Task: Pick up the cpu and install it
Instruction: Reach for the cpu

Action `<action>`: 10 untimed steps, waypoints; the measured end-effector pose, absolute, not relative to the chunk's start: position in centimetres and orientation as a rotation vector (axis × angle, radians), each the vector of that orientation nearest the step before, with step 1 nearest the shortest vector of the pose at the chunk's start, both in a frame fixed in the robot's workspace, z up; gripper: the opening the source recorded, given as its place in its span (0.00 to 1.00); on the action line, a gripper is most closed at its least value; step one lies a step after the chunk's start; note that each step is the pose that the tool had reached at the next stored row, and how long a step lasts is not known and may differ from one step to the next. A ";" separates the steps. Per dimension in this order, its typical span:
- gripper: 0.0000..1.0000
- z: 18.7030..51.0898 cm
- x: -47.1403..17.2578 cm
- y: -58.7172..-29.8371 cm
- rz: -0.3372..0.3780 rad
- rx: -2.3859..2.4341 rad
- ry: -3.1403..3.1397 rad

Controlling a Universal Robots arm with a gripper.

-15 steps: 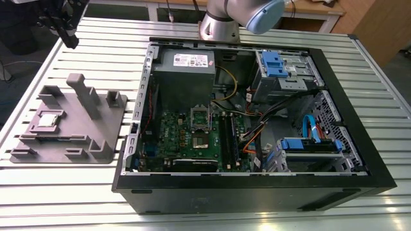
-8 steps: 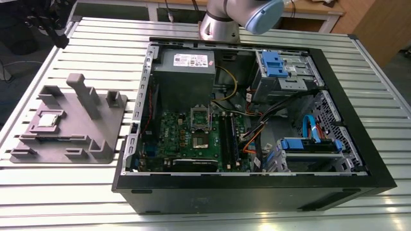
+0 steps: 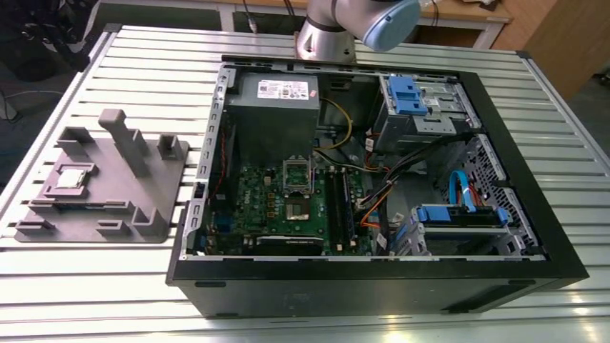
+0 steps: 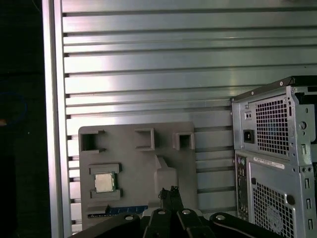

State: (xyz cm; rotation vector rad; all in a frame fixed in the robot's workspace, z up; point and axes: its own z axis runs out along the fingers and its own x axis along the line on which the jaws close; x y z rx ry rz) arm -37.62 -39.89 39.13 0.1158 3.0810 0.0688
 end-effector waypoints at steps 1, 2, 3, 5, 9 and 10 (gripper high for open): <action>0.11 39.1 -37.8 -39.9 0.069 0.116 3.081; 0.11 39.1 -38.0 -39.9 0.069 0.116 3.081; 0.11 39.1 -38.2 -39.9 0.069 0.116 3.081; 0.11 39.1 -38.5 -39.9 0.069 0.116 3.081; 0.11 39.1 -39.2 -39.9 0.069 0.116 3.081; 0.11 39.1 -39.4 -39.9 0.069 0.116 3.081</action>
